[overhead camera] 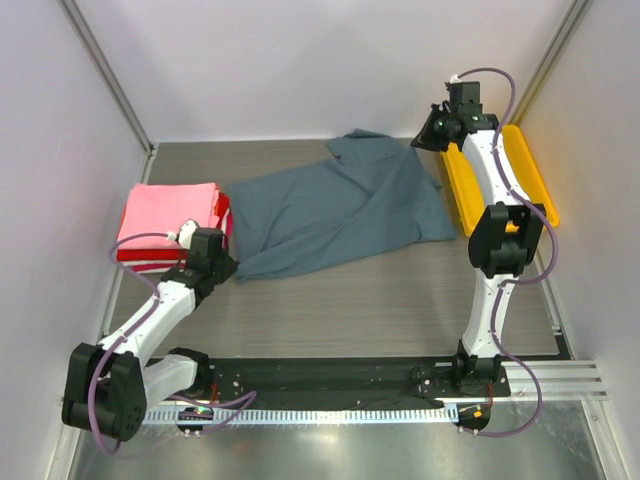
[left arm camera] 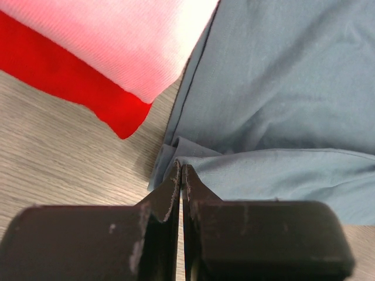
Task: Fold and stack the t-shirts
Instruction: Fold the tshirt
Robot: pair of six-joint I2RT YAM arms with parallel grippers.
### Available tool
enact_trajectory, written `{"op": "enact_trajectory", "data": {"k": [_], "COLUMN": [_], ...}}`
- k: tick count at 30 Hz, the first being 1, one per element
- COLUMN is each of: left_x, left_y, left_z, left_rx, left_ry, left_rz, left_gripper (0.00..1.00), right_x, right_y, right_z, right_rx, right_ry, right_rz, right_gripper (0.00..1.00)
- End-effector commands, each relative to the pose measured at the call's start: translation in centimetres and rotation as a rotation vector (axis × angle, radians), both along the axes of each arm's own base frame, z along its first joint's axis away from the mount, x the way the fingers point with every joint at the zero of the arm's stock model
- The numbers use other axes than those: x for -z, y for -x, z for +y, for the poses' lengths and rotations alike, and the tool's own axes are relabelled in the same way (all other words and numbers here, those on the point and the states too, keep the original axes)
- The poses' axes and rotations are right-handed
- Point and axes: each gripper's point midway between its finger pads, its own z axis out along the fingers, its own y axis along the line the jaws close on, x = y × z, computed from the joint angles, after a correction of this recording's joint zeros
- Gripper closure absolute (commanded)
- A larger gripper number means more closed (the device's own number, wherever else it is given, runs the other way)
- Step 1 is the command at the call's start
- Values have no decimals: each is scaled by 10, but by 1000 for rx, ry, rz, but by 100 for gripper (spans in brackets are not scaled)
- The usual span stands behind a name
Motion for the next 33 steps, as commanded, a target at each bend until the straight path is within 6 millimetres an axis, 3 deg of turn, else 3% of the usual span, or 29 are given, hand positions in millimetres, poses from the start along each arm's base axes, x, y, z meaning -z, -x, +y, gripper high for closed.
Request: {"op": "enact_trajectory", "data": {"k": [1,10,22,28,33], "left_x": [-5,-9,5,7,-5], "left_y": [-1,3,1,-6,-18], "left_z": [7,16,13,14,13], "left_rx": [-34,-54,-43,-37,-23], "left_ry": [-7,-24,-15,-23,-28], "left_rz": [-23,-24,8,24,2], "left_gripper": [100,100,100,100,100], "right_x": [-19,-13,2,8,0], "right_y": [-7,-8,-20,-26,-29], "right_z": [11,23,24,16,7], "right_rx": [-42,-74,-68,-44,-25], "right_ry": [-1,-7,-1,16,16], "right_rz": [-57,-47,-35,-32,-50], "right_gripper": [99,99,99,99,99]}}
